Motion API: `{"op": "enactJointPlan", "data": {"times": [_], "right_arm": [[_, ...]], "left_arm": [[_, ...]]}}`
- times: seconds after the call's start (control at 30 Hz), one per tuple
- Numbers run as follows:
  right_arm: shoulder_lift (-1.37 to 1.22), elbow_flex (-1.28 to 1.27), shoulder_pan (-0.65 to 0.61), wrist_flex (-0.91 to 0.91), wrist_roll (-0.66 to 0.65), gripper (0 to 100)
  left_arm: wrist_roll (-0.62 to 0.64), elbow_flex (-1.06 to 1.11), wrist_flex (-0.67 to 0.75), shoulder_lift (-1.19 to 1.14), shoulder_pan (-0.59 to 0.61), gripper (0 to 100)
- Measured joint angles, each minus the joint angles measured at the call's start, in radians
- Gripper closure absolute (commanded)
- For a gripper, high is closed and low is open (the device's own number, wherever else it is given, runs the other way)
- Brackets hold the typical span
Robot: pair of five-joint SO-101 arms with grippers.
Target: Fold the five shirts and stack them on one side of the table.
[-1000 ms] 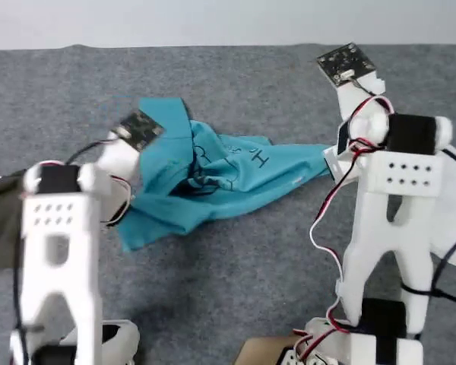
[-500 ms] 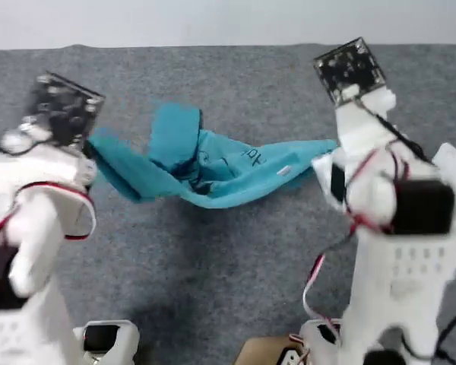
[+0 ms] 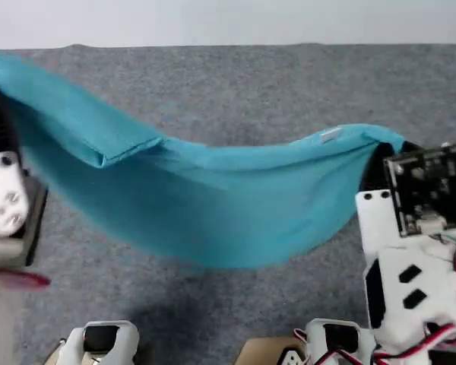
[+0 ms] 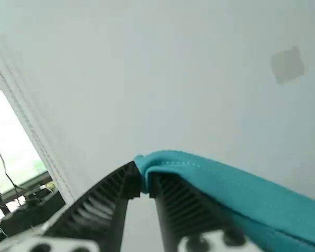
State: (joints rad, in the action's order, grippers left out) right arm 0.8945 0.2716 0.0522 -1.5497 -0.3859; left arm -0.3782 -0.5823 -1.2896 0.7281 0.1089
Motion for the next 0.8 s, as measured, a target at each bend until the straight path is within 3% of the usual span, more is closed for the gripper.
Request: {"op": "enactJointPlan", "data": {"times": [0.27,0.8], "right_arm": [[0.092,0.000,0.098,0.057,-0.012,98.8],[0.282,0.003,0.155,0.061,-0.178,98.8]], "left_arm": [[-0.160,-0.158,0.021,0.002,0.000,100],[-0.285,-0.365,0.023,0.003,0.000,100]]}}
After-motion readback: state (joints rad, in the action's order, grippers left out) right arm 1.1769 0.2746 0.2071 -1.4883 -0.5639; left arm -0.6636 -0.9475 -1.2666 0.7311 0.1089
